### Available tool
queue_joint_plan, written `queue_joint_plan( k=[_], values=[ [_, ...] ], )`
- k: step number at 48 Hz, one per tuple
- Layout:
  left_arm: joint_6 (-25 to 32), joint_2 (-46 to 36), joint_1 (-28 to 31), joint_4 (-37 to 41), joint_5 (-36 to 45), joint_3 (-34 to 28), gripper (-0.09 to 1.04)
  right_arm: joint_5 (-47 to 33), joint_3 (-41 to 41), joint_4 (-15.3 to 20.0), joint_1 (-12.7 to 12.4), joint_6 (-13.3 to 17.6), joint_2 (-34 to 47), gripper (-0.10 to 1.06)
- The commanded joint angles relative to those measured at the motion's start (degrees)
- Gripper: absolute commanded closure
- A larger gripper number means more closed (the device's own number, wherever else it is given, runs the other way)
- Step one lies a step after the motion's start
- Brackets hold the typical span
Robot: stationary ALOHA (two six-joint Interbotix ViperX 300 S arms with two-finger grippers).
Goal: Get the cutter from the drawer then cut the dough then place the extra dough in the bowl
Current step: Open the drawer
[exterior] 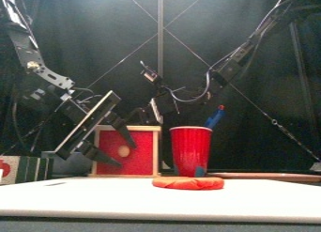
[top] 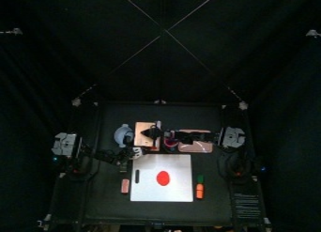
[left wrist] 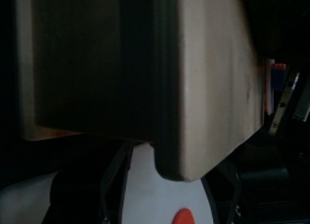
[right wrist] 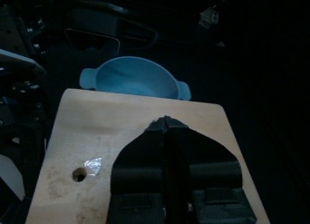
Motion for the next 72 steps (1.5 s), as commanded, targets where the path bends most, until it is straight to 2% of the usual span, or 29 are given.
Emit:
queue_joint_plan(
  k=[1,12,18,24,49,62,72],
  values=[
    [0.0,-0.2,0.5,-0.2,-1.3,-0.7,0.11,0.2,-0.3,0.2,0.2,0.1,-0.8,0.98],
    [0.0,0.1,0.4,-0.1,-2.1,-1.1,0.14,0.2,-0.4,0.3,0.2,0.2,-0.8,0.98],
    [0.1,0.1,0.3,-0.1,-2.1,-1.1,0.27,0.3,-0.4,0.4,0.2,0.2,-0.5,0.98],
    [-0.1,0.0,0.2,-0.3,-1.8,-0.9,0.34,0.2,-0.4,0.4,0.2,0.2,-0.4,0.98],
    [-0.4,-1.0,-7.6,-0.9,1.9,-1.2,0.34,2.9,-1.1,0.4,-0.1,0.1,-0.4,0.98],
    [-0.4,-3.3,-13.0,-3.2,2.0,1.5,0.35,3.0,-1.1,0.4,-0.6,0.1,-0.4,0.98],
    [0.1,-4.4,-13.6,-4.2,2.0,1.8,0.35,3.4,-1.2,0.4,-1.0,0.1,-0.4,0.98]
  ],
)
